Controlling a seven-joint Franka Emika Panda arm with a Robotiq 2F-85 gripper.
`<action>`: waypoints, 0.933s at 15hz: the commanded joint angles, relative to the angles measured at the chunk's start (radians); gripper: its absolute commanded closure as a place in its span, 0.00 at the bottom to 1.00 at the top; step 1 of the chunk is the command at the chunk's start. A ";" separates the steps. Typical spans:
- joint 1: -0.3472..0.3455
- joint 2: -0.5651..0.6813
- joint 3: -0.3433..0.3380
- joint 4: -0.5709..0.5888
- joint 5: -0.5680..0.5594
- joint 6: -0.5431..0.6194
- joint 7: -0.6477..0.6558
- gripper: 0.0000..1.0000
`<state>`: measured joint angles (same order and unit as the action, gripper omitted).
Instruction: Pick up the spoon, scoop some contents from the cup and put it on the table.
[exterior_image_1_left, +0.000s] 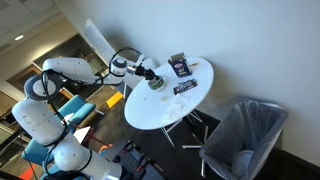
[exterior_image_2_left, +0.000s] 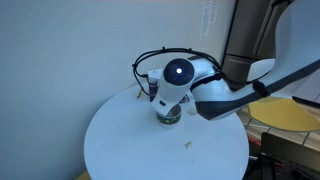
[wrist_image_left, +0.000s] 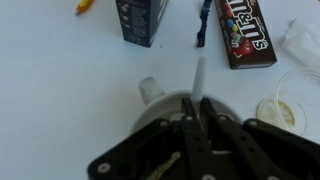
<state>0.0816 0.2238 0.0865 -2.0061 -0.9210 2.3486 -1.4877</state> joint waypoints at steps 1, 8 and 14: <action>-0.021 -0.010 0.010 -0.015 0.079 0.027 -0.028 0.97; -0.031 -0.016 0.007 -0.015 0.198 0.045 -0.074 0.97; -0.045 -0.024 0.005 -0.021 0.305 0.076 -0.133 0.97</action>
<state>0.0502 0.2164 0.0865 -2.0056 -0.6760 2.3878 -1.5761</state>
